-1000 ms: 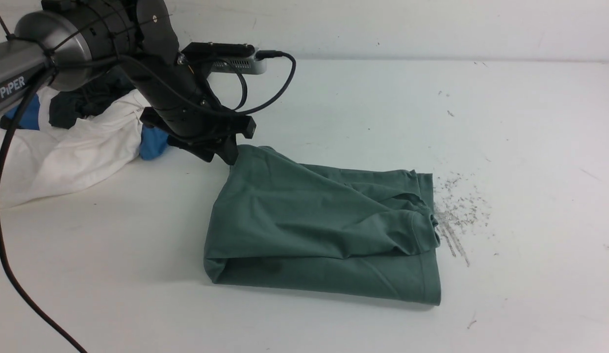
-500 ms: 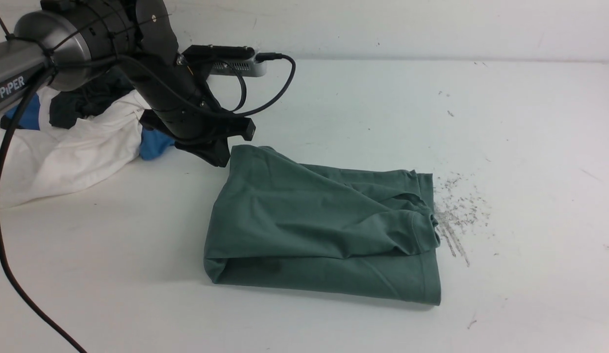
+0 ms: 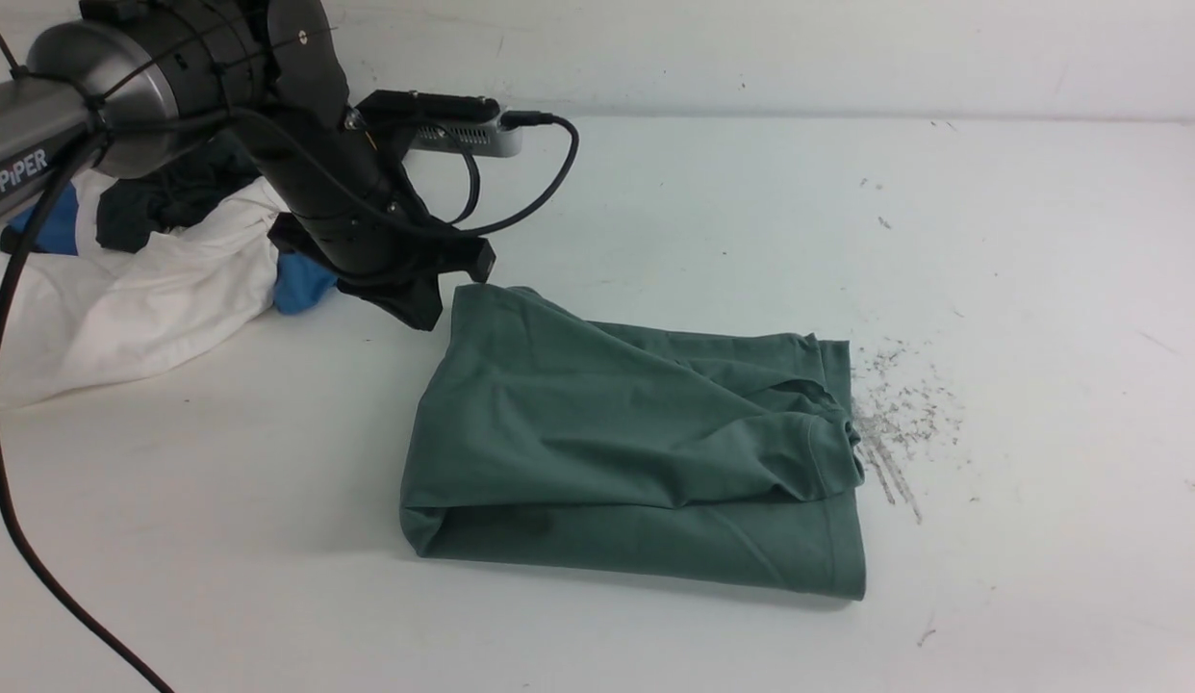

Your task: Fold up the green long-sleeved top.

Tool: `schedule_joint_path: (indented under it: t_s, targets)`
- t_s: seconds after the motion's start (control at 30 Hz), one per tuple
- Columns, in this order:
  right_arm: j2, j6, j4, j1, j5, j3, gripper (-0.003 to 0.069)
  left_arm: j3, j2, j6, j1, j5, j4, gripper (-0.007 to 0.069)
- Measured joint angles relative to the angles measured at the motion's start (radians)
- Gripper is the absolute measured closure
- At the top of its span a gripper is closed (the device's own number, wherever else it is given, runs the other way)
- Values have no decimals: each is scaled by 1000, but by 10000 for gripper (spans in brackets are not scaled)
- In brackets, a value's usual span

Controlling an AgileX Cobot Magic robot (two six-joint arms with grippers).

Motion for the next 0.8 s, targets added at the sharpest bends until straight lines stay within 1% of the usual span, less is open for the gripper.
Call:
schedule_joint_path:
  t_s: [0.07,0.1,0.13,0.17,0.2,0.23,0.3,0.37,0.53,0.67,0.8]
  targets:
    - [-1,0,-18,0,2,28,673,0,-25,10,0,45,24,629]
    - [-6,0,-43,0,6,53,673,0,-48,11,0,79,37,629]
    - [-7,0,-53,0,6,57,673,0,-48,11,0,79,39,629]
    - [-10,0,-93,1,15,96,673,0,-85,12,0,120,57,629]
    - [-10,0,-98,1,16,96,673,0,-89,14,0,122,58,629]
    - [-11,0,-136,8,26,135,673,0,-121,14,0,134,68,629]
    - [-11,0,-157,21,35,158,673,0,-148,14,0,142,71,629]
    - [-11,0,-186,68,46,199,673,2,-188,13,0,146,79,629]
    - [-11,1,-194,152,12,210,673,31,-270,-15,0,147,80,629]
    - [-11,1,-195,158,0,213,673,78,-337,-28,0,148,80,629]
    - [-11,1,-196,158,-3,213,673,212,-490,-35,0,149,86,629]
